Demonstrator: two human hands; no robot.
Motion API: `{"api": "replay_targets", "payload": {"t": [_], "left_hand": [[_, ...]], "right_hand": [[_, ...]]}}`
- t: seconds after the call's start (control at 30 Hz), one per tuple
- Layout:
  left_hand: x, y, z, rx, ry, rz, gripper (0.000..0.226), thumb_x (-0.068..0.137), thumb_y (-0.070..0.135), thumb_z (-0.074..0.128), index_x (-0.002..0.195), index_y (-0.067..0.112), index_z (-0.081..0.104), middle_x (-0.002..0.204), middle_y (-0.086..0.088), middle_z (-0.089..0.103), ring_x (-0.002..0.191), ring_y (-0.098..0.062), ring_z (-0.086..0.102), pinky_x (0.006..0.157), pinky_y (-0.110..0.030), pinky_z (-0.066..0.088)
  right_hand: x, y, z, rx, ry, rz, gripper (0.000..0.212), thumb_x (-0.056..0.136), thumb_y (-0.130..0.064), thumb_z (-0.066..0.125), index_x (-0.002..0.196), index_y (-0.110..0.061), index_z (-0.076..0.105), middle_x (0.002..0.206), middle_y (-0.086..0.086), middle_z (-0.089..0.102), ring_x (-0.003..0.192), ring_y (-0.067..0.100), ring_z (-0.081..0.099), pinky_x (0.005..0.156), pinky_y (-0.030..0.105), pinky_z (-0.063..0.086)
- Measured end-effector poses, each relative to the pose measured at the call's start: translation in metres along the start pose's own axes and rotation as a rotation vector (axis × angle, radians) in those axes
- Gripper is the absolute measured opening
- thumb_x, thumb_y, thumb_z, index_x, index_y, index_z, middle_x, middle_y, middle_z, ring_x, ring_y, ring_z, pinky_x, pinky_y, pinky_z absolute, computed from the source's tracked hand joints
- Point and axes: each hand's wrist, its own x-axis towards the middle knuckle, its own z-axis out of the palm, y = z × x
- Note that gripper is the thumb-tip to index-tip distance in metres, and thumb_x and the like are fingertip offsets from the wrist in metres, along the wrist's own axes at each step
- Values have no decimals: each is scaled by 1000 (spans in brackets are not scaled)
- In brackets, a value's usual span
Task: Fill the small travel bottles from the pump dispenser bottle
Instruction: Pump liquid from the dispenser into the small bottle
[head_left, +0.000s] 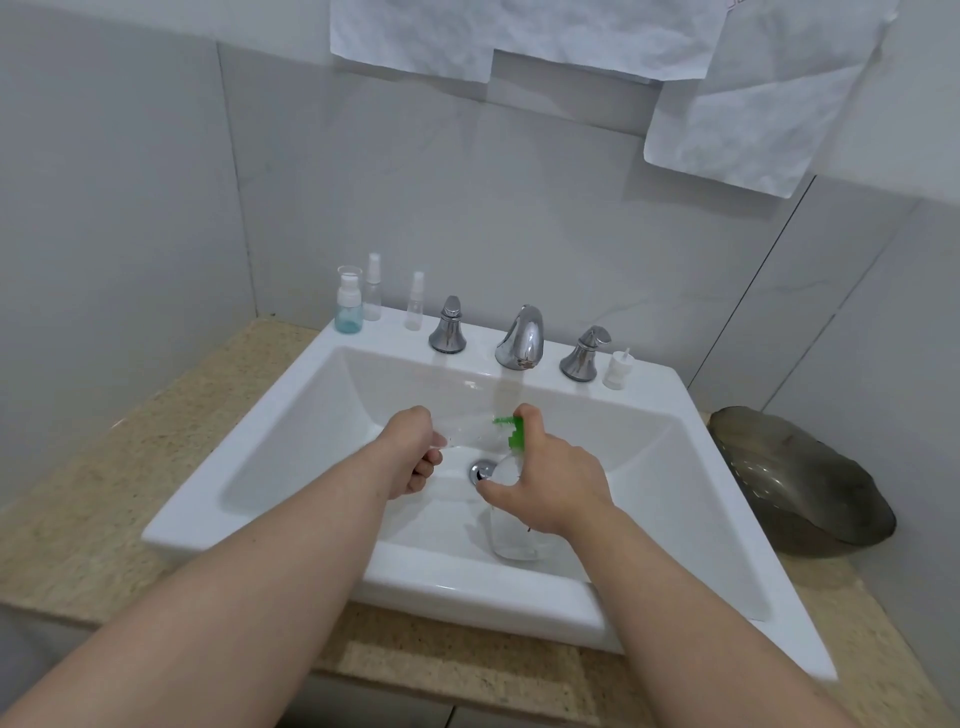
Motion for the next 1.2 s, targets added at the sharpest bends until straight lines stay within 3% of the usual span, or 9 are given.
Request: {"api": "replay_targets", "payload": {"t": [0.3, 0.57, 0.8, 0.97, 1.1, 1.2], "left_hand": [[2, 0, 0, -8, -13, -4, 29, 99, 22, 29, 93, 10, 54, 62, -2, 41, 47, -16, 23, 45, -21, 18], [1, 0, 1, -7, -20, -6, 29, 100, 21, 29, 94, 9, 55, 63, -3, 41, 49, -16, 22, 49, -24, 17], [1, 0, 0, 3, -16, -11, 30, 100, 20, 29, 91, 8, 56, 63, -4, 42, 49, -16, 24, 48, -23, 18], [1, -1, 0, 20, -18, -22, 31, 100, 22, 30, 92, 8, 57, 63, -4, 44, 48, -15, 24, 48, -23, 19], [1, 0, 0, 12, -3, -26, 31, 100, 23, 30, 91, 9, 57, 62, -3, 44, 49, -15, 25, 47, -22, 19], [-1, 1, 0, 0, 4, -14, 31, 100, 23, 30, 90, 10, 56, 61, -3, 44, 48, -16, 24, 47, -23, 19]], "right_hand": [[-2, 2, 1, 4, -8, -4, 100, 80, -70, 57, 153, -36, -1, 126, -14, 63, 91, 26, 67, 74, 35, 51], [0, 1, 1, 46, 11, -2, 91, 80, -67, 61, 147, -34, 10, 116, -15, 65, 78, 24, 63, 67, 33, 46], [0, 1, 0, 41, -7, 2, 83, 79, -68, 60, 140, -33, 16, 105, -13, 66, 71, 23, 67, 69, 36, 53], [-1, 0, -1, 48, -14, 9, 79, 79, -69, 60, 135, -32, 19, 106, -12, 67, 73, 24, 66, 70, 37, 54], [-3, 0, -4, 43, -18, -13, 84, 80, -68, 61, 142, -32, 17, 96, -17, 60, 75, 23, 62, 66, 35, 48], [-7, 1, -5, 170, -37, -50, 95, 81, -70, 64, 150, -35, 9, 110, -17, 60, 86, 21, 61, 74, 34, 46]]}}
